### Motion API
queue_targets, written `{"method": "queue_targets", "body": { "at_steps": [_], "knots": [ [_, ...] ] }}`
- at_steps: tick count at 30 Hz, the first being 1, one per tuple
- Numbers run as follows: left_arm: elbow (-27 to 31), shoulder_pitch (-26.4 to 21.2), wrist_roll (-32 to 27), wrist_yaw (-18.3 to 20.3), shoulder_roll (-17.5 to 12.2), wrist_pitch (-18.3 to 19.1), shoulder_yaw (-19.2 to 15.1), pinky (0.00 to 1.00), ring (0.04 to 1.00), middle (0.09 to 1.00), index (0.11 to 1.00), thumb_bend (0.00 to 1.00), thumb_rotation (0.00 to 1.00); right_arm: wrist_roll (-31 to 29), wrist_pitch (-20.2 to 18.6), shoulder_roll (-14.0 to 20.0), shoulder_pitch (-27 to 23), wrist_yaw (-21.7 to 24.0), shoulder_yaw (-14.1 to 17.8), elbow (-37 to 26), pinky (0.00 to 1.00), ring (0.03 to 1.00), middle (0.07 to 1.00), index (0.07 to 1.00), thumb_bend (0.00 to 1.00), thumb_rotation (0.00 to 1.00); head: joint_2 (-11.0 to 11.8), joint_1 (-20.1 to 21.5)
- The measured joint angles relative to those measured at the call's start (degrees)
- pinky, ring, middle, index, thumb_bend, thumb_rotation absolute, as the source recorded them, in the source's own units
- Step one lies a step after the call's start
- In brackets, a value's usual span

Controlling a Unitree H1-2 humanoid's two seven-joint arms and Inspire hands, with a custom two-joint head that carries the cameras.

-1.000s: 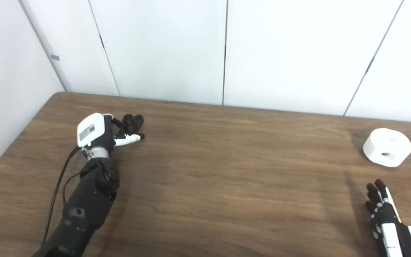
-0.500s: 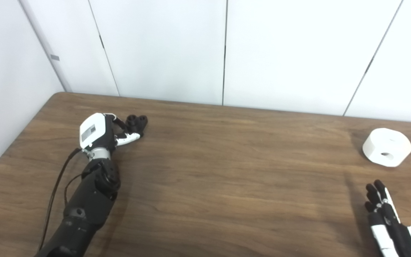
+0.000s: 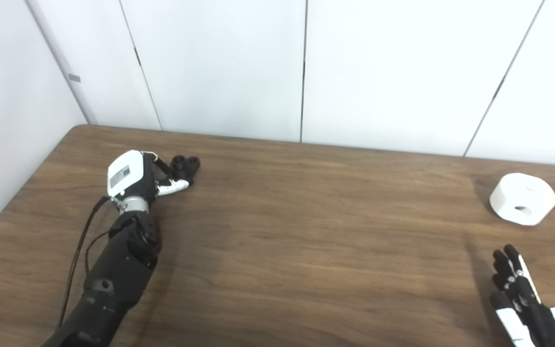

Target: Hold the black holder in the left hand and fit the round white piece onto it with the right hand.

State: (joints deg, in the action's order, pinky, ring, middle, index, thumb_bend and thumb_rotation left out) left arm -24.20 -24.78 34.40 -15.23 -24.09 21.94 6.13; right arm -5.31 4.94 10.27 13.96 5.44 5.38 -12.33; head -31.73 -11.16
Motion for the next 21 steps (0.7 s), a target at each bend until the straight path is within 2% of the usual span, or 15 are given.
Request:
{"method": "queue_targets", "body": {
  "at_steps": [10, 16, 21],
  "knots": [
    [5.6, 3.8, -0.1, 0.5, -0.3, -3.4, 0.1, 0.71, 0.804, 0.73, 0.485, 0.52, 0.05, -0.1, -0.2, 0.0, 0.2, 0.0, 0.0, -0.2, 1.0, 0.998, 0.973, 1.0, 0.63, 0.74, -1.2, 0.7],
    [12.2, 6.7, -0.2, 4.1, -0.1, -3.3, 0.8, 0.71, 0.813, 0.74, 0.484, 0.52, 0.05, 0.0, -0.3, -0.1, 0.5, 0.0, -0.1, -0.5, 1.0, 1.0, 0.974, 1.0, 0.64, 0.77, -1.4, 1.2],
    [17.6, 8.6, -0.2, 7.2, 1.2, -3.0, 1.9, 0.72, 0.824, 0.745, 0.485, 0.52, 0.05, -0.3, 0.1, -0.5, 0.4, -0.1, -0.1, -0.5, 1.0, 0.991, 0.963, 0.987, 0.65, 0.83, -1.7, 2.0]
  ]
}}
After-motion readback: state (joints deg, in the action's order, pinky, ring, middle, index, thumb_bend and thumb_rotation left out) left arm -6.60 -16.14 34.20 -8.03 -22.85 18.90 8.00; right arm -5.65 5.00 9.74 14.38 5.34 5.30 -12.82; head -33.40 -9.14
